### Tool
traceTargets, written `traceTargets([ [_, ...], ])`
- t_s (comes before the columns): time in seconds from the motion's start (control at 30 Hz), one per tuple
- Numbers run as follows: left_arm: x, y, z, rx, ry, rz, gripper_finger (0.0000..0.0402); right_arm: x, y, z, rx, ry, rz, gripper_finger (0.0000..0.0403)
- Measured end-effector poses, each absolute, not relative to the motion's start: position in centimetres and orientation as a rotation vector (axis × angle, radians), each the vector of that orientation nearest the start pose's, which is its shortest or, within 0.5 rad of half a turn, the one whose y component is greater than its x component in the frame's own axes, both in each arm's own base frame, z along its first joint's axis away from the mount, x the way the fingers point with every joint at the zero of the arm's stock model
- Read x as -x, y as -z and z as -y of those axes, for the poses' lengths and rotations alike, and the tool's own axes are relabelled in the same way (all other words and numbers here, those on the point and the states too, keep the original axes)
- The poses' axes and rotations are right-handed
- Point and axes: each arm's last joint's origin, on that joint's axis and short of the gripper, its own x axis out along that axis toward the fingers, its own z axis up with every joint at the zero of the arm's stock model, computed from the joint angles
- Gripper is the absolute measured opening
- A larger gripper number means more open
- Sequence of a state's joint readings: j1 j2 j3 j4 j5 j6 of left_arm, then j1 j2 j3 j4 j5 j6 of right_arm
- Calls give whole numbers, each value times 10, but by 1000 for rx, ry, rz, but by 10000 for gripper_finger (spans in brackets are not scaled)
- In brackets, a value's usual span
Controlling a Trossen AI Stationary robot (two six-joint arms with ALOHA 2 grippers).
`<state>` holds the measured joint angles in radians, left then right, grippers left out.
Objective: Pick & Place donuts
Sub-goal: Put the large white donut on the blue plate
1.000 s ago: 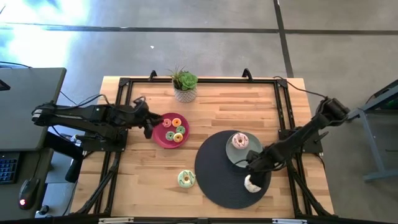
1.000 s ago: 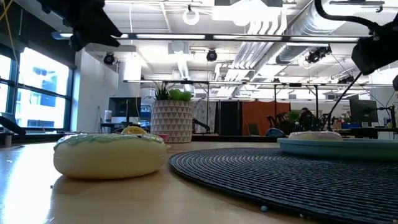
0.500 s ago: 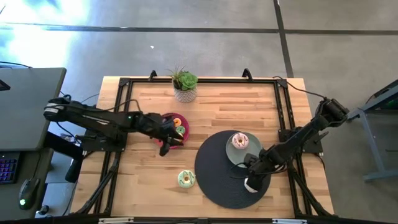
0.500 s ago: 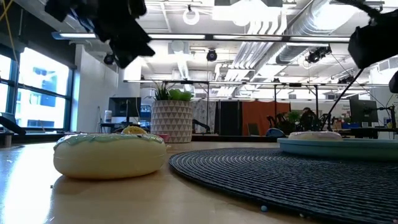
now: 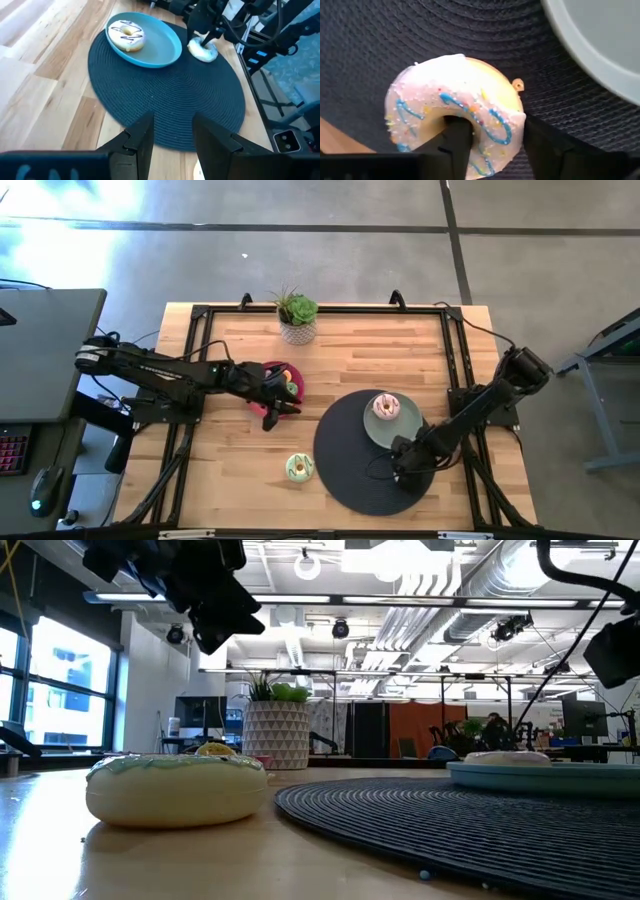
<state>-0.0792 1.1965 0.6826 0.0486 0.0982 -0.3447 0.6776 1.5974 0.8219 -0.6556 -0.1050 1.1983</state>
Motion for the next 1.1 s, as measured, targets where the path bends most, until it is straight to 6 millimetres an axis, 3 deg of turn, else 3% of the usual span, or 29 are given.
traceTargets([
  [0.33,-252,-239,23,345,90,-478,129,-198,-166,-159,-645,172,-1500,13],
  [0.47,-252,-239,23,346,90,-477,129,-199,-184,-144,-637,231,-1351,27],
  [0.6,-253,-241,23,349,94,-454,129,-197,-197,-116,-525,402,-1202,32],
  [0.8,-253,-241,23,372,89,-454,129,-191,-199,-72,-404,669,-1254,10],
  [0.93,-253,-241,23,372,88,-454,129,-198,-191,-62,-359,584,-1322,20],
  [1.1,-253,-241,23,372,88,-454,129,-193,-164,-58,-430,477,-1466,22],
])
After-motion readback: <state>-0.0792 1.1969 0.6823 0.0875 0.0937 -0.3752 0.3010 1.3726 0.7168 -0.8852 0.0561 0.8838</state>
